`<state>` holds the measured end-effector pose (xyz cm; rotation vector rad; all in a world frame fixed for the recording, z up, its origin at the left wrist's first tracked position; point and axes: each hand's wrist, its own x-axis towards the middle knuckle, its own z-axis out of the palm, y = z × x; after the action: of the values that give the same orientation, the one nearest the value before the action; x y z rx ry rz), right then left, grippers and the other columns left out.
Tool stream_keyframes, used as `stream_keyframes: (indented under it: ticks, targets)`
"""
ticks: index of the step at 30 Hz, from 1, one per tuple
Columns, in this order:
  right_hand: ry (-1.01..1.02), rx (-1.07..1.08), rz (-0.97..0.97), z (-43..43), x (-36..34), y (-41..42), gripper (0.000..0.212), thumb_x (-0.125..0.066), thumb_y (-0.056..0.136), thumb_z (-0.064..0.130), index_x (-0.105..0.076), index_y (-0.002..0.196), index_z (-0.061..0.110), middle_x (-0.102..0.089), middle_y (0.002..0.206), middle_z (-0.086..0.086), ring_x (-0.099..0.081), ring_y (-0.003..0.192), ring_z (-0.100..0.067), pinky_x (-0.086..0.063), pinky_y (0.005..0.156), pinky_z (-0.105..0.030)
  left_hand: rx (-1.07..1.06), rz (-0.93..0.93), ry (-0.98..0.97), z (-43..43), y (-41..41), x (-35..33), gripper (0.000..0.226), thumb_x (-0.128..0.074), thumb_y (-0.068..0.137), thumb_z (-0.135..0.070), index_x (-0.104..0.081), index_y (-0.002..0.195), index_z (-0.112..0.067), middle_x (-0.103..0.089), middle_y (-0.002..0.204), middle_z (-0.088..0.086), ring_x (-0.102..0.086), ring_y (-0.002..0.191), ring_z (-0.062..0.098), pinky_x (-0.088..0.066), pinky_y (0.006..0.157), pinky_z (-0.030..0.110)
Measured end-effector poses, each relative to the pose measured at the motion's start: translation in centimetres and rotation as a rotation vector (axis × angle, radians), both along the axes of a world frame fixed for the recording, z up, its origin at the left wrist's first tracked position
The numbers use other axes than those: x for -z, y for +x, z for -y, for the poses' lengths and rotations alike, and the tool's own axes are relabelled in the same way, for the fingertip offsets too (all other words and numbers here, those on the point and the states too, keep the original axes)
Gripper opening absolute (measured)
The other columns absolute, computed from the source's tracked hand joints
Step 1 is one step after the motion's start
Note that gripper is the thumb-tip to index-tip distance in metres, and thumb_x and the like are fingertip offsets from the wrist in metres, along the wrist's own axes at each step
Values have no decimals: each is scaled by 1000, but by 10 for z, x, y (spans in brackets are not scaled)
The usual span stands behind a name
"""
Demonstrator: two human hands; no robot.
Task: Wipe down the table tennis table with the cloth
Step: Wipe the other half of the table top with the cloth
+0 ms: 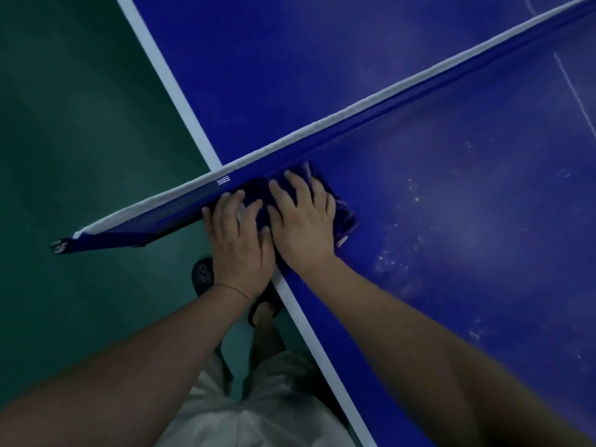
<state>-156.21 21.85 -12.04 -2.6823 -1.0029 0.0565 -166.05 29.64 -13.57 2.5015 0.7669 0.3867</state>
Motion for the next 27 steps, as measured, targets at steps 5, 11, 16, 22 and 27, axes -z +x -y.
stream_keyframes:
  ticks: [5,11,16,22,27]
  targets:
    - [-112,51,59,68,-5,124,42,-53,100,40,-61,137,23,-52,147,-9,-49,129,-40,-42,101,-55,401,-212,110,-12,28,-3,55,-41,96,-36,-49,142,-7,-41,152,17,-29,145,36,-5,122,60]
    - [-66,353,7,32,-8,107,44,-45,98,44,-57,137,30,-48,149,-2,-41,133,-35,-36,104,-52,571,-332,208,-18,48,-1,68,-36,95,-45,-38,150,-7,-29,160,18,-21,150,33,-2,123,56]
    - [-83,-182,7,47,-7,89,42,-49,99,42,-61,137,27,-54,145,-5,-49,128,-36,-43,98,-52,563,-323,219,-19,47,-3,66,-36,93,-42,-40,146,-2,-33,155,22,-24,148,36,0,124,54]
    - [-84,473,-14,88,-16,243,46,-38,103,42,-48,146,28,-38,155,-6,-34,138,-37,-31,111,-52,643,-457,309,-19,50,-7,72,-23,97,-50,-27,156,-9,-22,162,18,-13,152,34,12,121,56]
    - [-51,142,-12,58,-10,109,42,-45,99,39,-56,139,30,-47,149,-3,-42,133,-35,-38,101,-53,680,-486,289,-21,56,-14,71,-32,94,-49,-38,152,-9,-31,158,21,-23,148,37,-3,121,59]
